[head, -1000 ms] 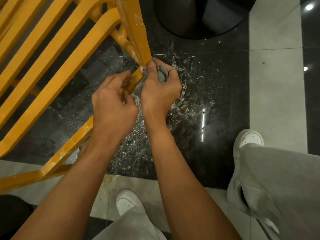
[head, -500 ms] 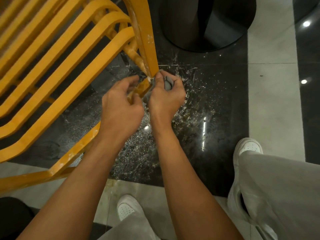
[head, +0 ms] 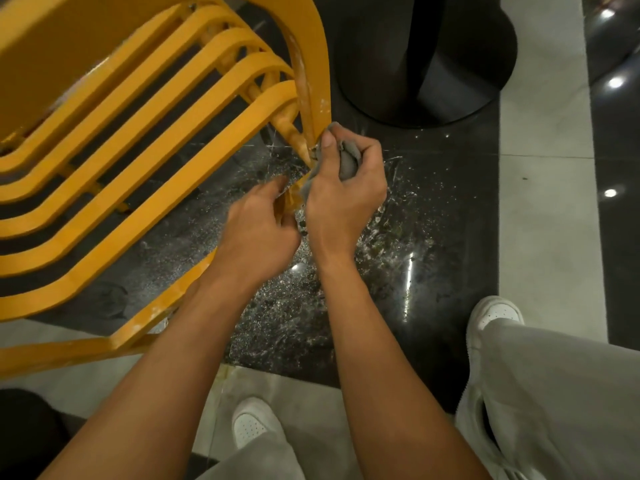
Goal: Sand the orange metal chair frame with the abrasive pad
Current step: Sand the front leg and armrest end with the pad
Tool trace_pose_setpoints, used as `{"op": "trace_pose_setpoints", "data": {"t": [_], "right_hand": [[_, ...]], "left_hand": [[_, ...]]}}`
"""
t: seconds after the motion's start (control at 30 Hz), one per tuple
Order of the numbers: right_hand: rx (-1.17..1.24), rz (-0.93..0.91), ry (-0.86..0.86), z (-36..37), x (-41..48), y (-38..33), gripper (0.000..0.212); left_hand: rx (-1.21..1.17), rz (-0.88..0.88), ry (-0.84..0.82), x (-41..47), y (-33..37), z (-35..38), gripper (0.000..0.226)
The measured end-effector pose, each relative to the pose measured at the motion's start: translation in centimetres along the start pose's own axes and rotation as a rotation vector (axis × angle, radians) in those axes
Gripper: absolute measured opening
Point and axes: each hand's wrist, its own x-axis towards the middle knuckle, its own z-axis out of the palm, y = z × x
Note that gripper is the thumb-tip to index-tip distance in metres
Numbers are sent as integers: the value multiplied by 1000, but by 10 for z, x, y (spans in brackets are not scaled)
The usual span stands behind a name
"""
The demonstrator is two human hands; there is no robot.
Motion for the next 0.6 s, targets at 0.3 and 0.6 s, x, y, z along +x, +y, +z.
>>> {"op": "trace_pose_setpoints", "data": {"t": [0.3,0.6], "right_hand": [[2,-152,23,6,6,-15,9],[-61,-312,-6,3,6,-17,7]], "left_hand": [[-63,-4,-20,-1,-3,-4,53],[-138,-1,-61,2,-6,-10,52]]}}
